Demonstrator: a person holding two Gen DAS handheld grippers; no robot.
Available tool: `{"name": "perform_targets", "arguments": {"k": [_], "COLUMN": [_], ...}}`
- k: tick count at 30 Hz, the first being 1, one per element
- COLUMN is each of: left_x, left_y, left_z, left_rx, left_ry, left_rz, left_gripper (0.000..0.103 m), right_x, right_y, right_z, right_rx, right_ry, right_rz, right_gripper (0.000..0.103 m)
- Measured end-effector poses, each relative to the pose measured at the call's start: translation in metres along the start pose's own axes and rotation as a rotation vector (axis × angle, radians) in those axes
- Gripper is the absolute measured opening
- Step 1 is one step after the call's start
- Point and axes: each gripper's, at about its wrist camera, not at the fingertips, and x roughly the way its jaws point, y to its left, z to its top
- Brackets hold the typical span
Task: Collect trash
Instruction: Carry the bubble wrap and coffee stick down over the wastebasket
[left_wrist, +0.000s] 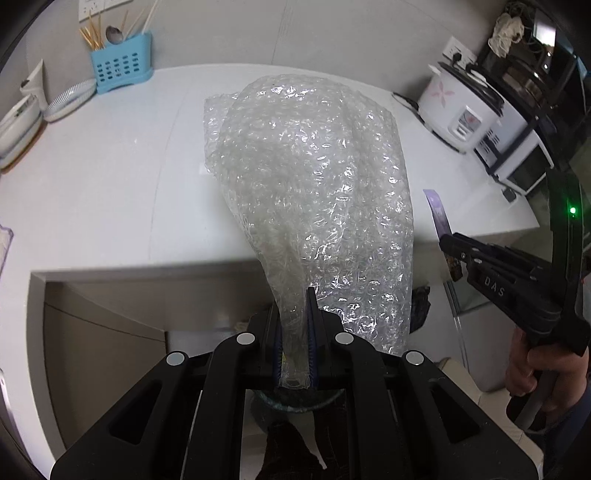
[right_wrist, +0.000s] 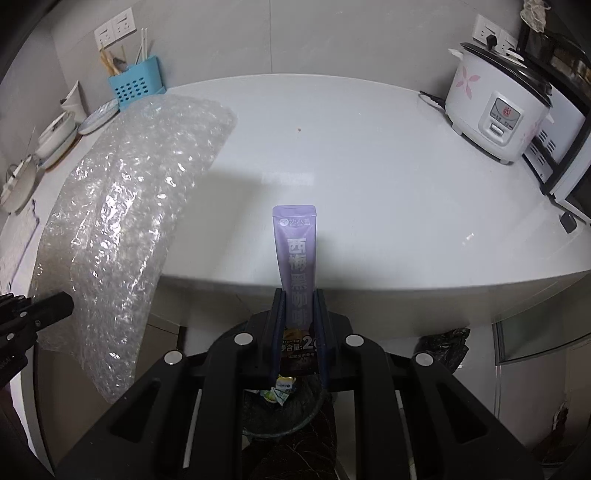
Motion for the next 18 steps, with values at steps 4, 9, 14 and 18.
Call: {"name": "perform_targets", "arguments": {"k": [4, 9, 14, 18], "left_x": [0.008, 0.027, 0.057, 0.075], "left_y": [-0.001, 0.001, 0.003, 0.001], "left_z": [-0.034, -0.071, -0.097, -0.111], "left_rx": [0.035, 0.060, 0.063, 0.066], "left_ry": [0.026, 0.092, 0.150, 0.167], "left_rz": [-0.032, -0.022, 0.020, 0.052], "left_gripper": [0.009, 0.009, 0.009, 0.009], "right_x": [0.003, 0.009, 0.025, 0.046], "right_y": [-0.006, -0.012, -0.010, -0.012], "right_z": [-0.030, -0.065, -0.095, -0.113], "right_rx": [-0.020, -0.022, -0.026, -0.011], "right_ry": [0.015, 0.035, 0.068, 0.124], "right_rz": [-0.004, 0.010, 0.045, 0.058], "right_gripper": [0.014, 0.014, 0.014, 0.014]}}
